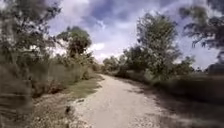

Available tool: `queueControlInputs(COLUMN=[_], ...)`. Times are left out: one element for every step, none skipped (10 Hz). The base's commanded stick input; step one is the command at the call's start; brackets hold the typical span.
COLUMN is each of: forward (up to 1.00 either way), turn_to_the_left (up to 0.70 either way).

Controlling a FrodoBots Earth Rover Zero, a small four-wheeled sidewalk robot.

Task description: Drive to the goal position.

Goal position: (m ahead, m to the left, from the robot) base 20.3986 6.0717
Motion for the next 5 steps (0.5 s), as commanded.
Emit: queueControlInputs(forward=[1.0, 1.0, 1.0, 1.0, 1.0], turn_to_the_left=[0.0, 0.0, 0.0, 0.0, 0.0])
